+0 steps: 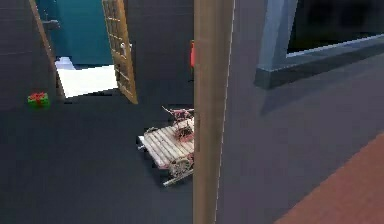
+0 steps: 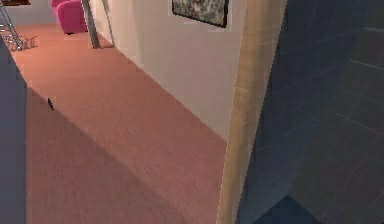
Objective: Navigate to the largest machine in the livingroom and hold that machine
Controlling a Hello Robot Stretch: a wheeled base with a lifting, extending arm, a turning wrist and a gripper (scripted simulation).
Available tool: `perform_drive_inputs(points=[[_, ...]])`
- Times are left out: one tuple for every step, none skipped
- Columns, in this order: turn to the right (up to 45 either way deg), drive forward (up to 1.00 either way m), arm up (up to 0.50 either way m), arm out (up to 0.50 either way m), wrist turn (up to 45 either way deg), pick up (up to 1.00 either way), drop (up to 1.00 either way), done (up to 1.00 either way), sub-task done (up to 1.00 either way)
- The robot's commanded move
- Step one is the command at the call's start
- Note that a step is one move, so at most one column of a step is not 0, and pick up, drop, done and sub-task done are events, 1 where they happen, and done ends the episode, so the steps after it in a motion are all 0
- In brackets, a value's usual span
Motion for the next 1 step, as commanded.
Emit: perform_drive_inputs(points=[[45.0,0.00,0.00,0.00,0.0,0.00,0.00,0.00,0.00]])
